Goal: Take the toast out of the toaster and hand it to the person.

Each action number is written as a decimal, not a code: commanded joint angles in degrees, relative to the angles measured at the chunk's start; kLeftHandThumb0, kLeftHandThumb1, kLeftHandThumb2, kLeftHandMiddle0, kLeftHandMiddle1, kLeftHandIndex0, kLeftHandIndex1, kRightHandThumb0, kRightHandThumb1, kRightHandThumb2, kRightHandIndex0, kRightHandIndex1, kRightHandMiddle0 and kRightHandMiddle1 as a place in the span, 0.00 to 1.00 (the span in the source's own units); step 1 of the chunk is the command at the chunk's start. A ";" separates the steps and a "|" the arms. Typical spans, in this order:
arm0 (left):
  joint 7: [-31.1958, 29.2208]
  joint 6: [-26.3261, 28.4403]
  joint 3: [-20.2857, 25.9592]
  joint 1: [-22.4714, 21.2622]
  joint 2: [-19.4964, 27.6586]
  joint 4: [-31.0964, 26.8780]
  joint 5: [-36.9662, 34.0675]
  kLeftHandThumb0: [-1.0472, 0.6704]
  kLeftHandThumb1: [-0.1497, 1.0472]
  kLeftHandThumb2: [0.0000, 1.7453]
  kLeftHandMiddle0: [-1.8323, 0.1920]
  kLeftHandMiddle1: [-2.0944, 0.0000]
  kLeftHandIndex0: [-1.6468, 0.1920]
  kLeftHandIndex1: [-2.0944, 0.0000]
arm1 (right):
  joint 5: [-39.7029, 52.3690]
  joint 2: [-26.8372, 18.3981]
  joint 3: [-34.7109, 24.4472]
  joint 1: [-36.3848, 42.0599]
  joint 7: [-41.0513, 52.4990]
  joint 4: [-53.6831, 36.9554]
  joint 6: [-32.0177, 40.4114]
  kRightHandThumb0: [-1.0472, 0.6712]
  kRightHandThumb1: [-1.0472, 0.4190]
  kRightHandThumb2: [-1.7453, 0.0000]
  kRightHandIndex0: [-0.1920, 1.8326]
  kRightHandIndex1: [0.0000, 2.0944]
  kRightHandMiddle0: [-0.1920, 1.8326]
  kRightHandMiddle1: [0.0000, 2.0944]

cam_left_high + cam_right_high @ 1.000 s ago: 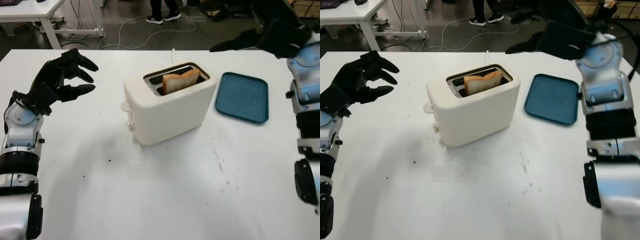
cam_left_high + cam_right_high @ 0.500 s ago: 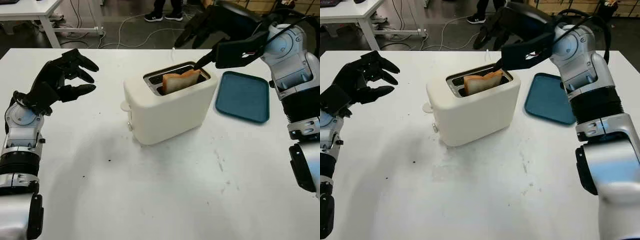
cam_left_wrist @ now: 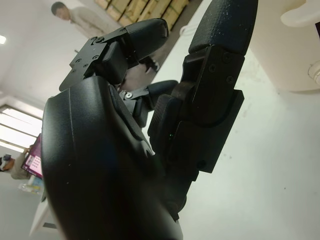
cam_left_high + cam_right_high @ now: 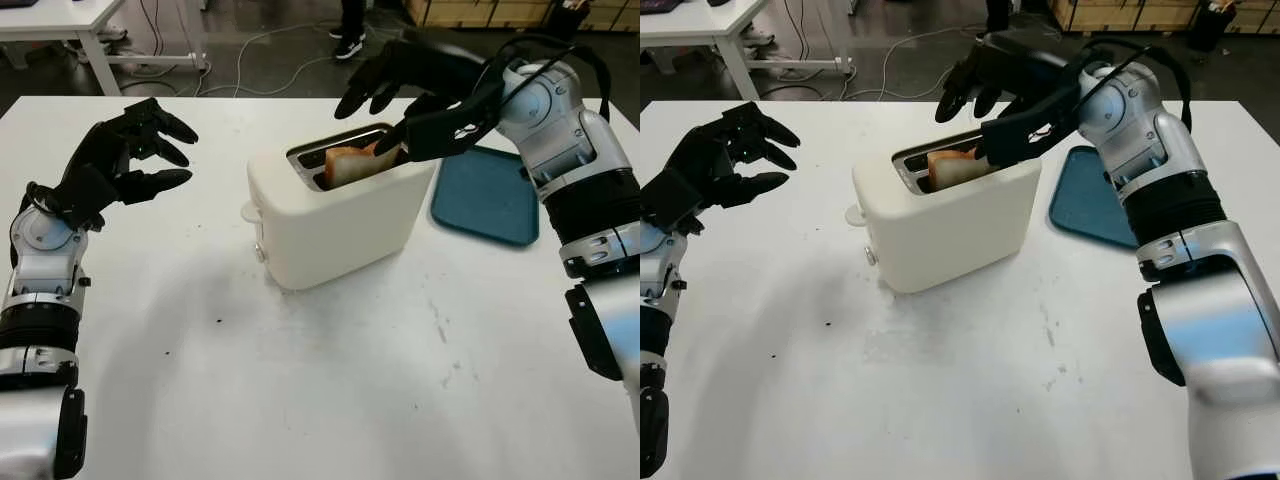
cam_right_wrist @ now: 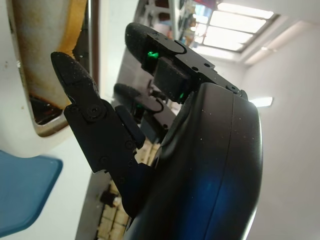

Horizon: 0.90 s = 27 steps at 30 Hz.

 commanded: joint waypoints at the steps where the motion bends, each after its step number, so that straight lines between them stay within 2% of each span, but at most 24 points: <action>1: 0.34 -0.07 0.07 -0.62 -0.01 -0.14 0.02 0.00 0.89 0.02 0.71 0.36 0.69 0.42 | -0.47 0.54 0.40 -1.53 -0.42 0.91 -1.20 0.33 0.29 1.00 0.55 0.20 0.61 0.04; 5: 0.16 0.22 0.11 -0.60 -0.08 -0.15 -0.21 0.00 0.89 0.02 0.71 0.36 0.69 0.42 | -1.57 0.75 0.97 -1.28 -1.28 1.03 -1.06 0.31 0.29 1.00 0.55 0.24 0.60 0.03; 6: 0.22 0.23 0.11 -0.59 -0.10 -0.17 -0.20 0.00 0.89 0.02 0.71 0.36 0.69 0.41 | -2.13 0.72 1.25 -1.27 -1.63 1.06 -1.18 0.29 0.29 1.00 0.52 0.41 0.60 0.02; 7: 0.35 0.18 0.09 -0.56 -0.10 -0.18 -0.08 0.00 0.89 0.02 0.71 0.36 0.69 0.41 | -2.64 0.79 1.50 -1.28 -1.85 1.18 -1.04 0.27 0.29 1.00 0.48 0.62 0.60 0.02; 10: 0.38 0.25 0.17 -0.47 -0.20 -0.20 -0.24 0.00 0.89 0.01 0.71 0.36 0.69 0.41 | -3.45 1.08 2.27 -1.54 -1.90 2.22 -1.06 0.26 0.28 1.00 0.50 0.79 0.59 0.01; 13: 0.51 0.20 0.19 -0.35 -0.20 -0.26 -0.19 0.00 0.89 0.01 0.71 0.36 0.69 0.41 | -4.12 1.28 3.00 -1.78 -1.75 3.24 -1.57 0.26 0.28 1.00 0.49 0.83 0.59 0.00; 21: 0.57 0.21 0.26 -0.24 -0.28 -0.40 -0.30 0.00 0.89 0.01 0.72 0.35 0.70 0.41 | -4.18 1.18 3.64 -1.55 -0.59 2.94 -2.56 0.23 0.25 1.00 0.44 0.82 0.58 0.00; 24: 0.53 -0.15 0.22 -0.29 -0.31 -0.23 -0.25 0.00 0.89 0.02 0.72 0.35 0.70 0.41 | -2.83 1.72 3.00 -0.76 0.77 1.88 -1.18 0.28 0.26 1.00 0.45 0.67 0.59 0.01; 27: 0.78 0.27 0.19 -0.16 -0.36 -0.60 -0.17 0.00 0.89 0.02 0.71 0.35 0.70 0.41 | -2.67 1.91 2.98 -0.31 1.19 1.51 -1.23 0.29 0.26 1.00 0.43 0.74 0.60 0.01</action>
